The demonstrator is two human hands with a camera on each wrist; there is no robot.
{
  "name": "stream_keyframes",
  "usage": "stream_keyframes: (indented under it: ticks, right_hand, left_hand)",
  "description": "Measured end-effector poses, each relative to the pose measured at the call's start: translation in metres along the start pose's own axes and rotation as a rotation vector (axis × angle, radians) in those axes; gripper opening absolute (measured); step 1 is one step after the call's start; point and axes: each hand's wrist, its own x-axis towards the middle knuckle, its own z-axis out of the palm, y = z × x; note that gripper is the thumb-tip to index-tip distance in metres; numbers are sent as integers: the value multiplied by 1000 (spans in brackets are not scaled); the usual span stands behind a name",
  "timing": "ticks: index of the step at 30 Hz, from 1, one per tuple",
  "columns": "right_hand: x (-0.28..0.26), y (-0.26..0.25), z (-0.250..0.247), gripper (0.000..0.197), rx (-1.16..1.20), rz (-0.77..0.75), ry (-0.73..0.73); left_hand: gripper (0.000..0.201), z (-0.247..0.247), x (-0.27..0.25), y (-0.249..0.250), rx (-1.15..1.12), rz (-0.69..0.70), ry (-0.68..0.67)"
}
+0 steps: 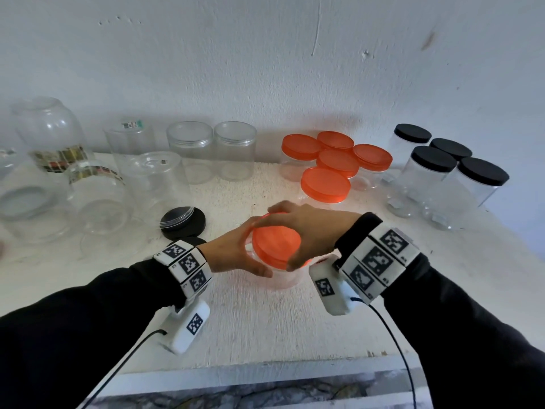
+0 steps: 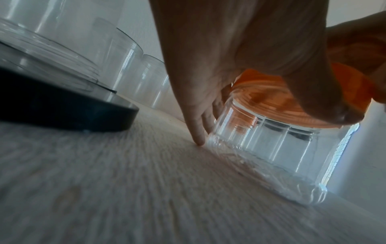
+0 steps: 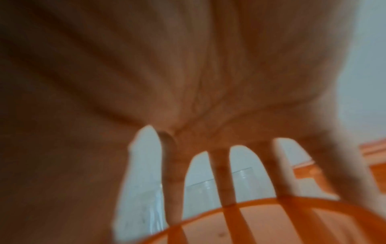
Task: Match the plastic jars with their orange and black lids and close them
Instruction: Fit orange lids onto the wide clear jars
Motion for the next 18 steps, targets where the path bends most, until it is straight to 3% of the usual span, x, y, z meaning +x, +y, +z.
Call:
stream_keyframes:
  ticks: [4, 7, 13, 15, 18]
  right_hand:
    - [4, -10, 12, 85, -166, 146, 174]
    - [5, -16, 17, 90, -229, 227, 204]
    - [-2, -3, -2, 87, -25, -26, -23]
    - [0, -3, 3, 80, -58, -6, 16]
    - [3, -8, 12, 81, -175, 130, 151]
  left_hand:
    - [97, 0, 0, 0, -7, -11, -5]
    - [97, 0, 0, 0, -13, -24, -11]
    - [105, 0, 0, 0, 15, -5, 13]
    - [107, 1, 0, 0, 18, -2, 9]
    - [94, 1, 0, 1, 8, -11, 3]
